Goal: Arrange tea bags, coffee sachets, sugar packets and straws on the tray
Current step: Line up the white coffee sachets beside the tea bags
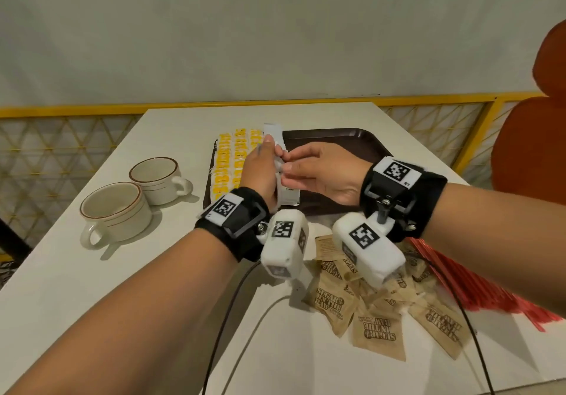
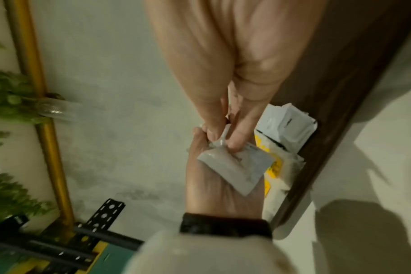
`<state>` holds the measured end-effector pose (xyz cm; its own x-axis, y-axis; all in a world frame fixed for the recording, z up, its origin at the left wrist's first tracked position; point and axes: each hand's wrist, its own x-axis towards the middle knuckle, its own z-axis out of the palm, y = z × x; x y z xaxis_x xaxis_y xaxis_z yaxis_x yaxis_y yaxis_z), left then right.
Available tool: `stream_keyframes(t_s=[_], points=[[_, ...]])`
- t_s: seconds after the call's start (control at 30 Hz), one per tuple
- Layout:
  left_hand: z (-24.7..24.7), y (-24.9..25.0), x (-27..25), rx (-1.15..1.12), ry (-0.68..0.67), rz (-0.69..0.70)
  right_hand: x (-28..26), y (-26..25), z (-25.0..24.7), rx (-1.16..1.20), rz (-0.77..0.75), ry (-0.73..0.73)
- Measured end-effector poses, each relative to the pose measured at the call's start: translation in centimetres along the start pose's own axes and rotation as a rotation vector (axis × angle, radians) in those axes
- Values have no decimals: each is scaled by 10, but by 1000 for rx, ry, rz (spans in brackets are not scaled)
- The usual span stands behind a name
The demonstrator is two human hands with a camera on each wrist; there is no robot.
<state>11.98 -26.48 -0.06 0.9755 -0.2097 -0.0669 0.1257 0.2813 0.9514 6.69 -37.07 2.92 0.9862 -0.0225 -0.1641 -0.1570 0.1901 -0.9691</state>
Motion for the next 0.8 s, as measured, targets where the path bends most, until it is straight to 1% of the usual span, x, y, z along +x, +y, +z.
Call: stream_keyframes(t_s=[0.07, 0.13, 0.2, 0.27, 0.3, 0.33, 0.4, 0.43, 0.5, 0.57, 0.63, 0.7, 0.73, 0.8], points=[[5, -4, 5, -24, -10, -53, 3, 3, -3, 44, 9, 38], [4, -2, 9, -63, -23, -118, 4, 6, -8, 20, -4, 21], [-1, 0, 13, -119, -36, -186, 4, 8, -11, -160, -55, 17], [-6, 1, 16, -103, -85, -220, 2, 8, -10, -435, -148, 58], [-8, 2, 16, -91, -114, -228, 2, 7, -8, -532, -196, 76], [-9, 4, 15, -98, -133, -232, 2, 7, -8, -590, -227, 83], [-10, 8, 12, -165, -154, -224, 1, 4, -6, -649, -238, 53], [-11, 9, 10, -190, -193, -218, 0, 3, -5, -683, -246, 28], [-13, 9, 8, -205, -273, -213, -2, 2, -2, -787, -308, 1], [-16, 9, 6, -248, -311, -216, -3, 1, 1, -863, -355, -9], [-17, 11, 5, -296, -334, -219, -4, 2, -2, -882, -352, -10], [-17, 15, 4, -281, -332, -193, -3, 1, -11, -803, -278, -16], [-18, 16, 7, -219, -301, -163, -2, -1, -16, -720, -227, -11], [-23, 20, 13, 27, -244, -53, 0, -6, -26, -483, -122, 25]])
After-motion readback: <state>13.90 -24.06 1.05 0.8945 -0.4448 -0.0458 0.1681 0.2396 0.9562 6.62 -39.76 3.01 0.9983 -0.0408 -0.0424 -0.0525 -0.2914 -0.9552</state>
